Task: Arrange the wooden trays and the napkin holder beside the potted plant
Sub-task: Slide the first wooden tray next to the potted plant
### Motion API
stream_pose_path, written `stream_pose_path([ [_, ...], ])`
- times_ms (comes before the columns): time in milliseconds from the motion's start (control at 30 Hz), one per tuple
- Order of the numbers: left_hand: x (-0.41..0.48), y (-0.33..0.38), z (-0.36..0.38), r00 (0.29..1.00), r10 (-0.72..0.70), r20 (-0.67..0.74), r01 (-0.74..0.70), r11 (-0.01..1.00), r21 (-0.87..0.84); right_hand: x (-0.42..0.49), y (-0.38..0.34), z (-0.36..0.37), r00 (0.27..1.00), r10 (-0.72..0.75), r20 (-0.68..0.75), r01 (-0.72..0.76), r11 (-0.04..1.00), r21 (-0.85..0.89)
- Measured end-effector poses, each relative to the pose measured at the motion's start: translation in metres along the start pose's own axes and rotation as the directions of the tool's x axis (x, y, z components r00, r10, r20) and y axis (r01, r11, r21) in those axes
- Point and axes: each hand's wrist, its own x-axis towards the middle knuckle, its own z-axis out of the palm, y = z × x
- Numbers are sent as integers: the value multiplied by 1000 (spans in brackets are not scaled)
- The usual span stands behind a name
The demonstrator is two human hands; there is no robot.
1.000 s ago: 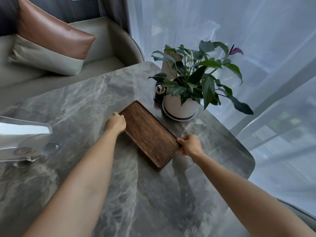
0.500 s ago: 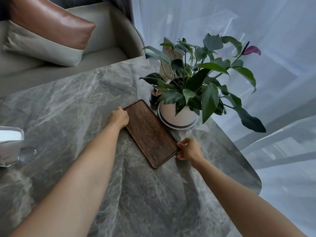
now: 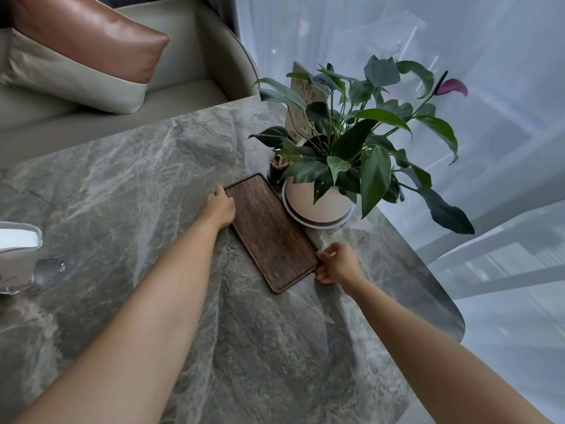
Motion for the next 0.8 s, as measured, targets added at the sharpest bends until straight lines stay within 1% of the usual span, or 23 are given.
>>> stream_pose_path([
  [67,-7,-2,-1,1000,11,-8,-11,1000,10,-2,-1,0,1000,-10,-7,9,998,-58],
  [133,-17,-7,-4,999,25,-33,-23,998,64,-9,-3,-1,998,-36,-51,28,988,-152],
  [233,-36,-20,-10,989,99,-112,-73,974,213,-24,-8,-1,978,-138,-154,77,935,-347],
  [300,-50,-33,-14,977,147,-157,-94,948,305,-33,-15,2,962,-214,-172,129,906,-404],
  [367,-63,-48,-19,971,167,-172,-97,929,357,-43,-24,10,944,-284,-171,184,877,-444],
  [567,-110,-109,-42,965,197,-174,-102,891,442,-82,-61,58,881,-463,-96,307,715,-628],
  [700,-143,-158,-69,963,166,-212,-51,886,460,-115,-84,105,831,-556,16,405,585,-703],
  [800,-168,-202,-89,961,127,-246,0,888,460,-145,-98,145,794,-602,90,469,511,-720],
])
